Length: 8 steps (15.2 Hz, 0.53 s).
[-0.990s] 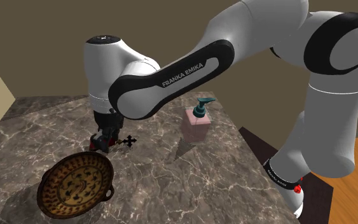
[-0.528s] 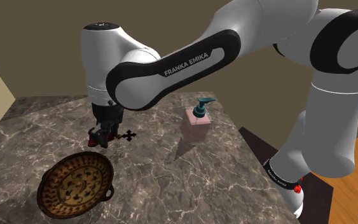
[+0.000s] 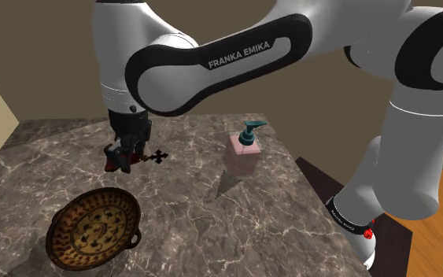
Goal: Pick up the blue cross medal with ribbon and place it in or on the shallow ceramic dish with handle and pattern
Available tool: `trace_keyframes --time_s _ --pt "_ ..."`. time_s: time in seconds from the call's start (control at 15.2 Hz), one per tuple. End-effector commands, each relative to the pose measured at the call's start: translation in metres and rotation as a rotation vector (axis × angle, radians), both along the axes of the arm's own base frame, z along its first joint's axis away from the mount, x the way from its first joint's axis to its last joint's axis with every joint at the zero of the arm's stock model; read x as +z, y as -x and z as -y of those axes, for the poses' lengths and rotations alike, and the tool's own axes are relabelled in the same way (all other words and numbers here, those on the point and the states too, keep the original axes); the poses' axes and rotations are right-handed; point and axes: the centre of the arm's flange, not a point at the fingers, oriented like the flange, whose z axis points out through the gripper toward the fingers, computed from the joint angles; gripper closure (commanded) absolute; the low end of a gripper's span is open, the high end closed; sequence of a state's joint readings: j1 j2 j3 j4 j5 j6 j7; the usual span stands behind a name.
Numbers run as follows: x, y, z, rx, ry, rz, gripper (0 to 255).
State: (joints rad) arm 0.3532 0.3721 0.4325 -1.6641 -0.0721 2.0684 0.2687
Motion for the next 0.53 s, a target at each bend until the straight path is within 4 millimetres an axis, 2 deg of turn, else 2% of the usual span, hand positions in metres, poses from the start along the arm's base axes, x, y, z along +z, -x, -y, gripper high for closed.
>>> trace_keyframes --time_s 0.0,0.46 --pt "0.010 0.000 0.000 0.000 0.000 0.000 255" --pt "0.046 0.000 0.000 0.000 0.000 0.000 255"
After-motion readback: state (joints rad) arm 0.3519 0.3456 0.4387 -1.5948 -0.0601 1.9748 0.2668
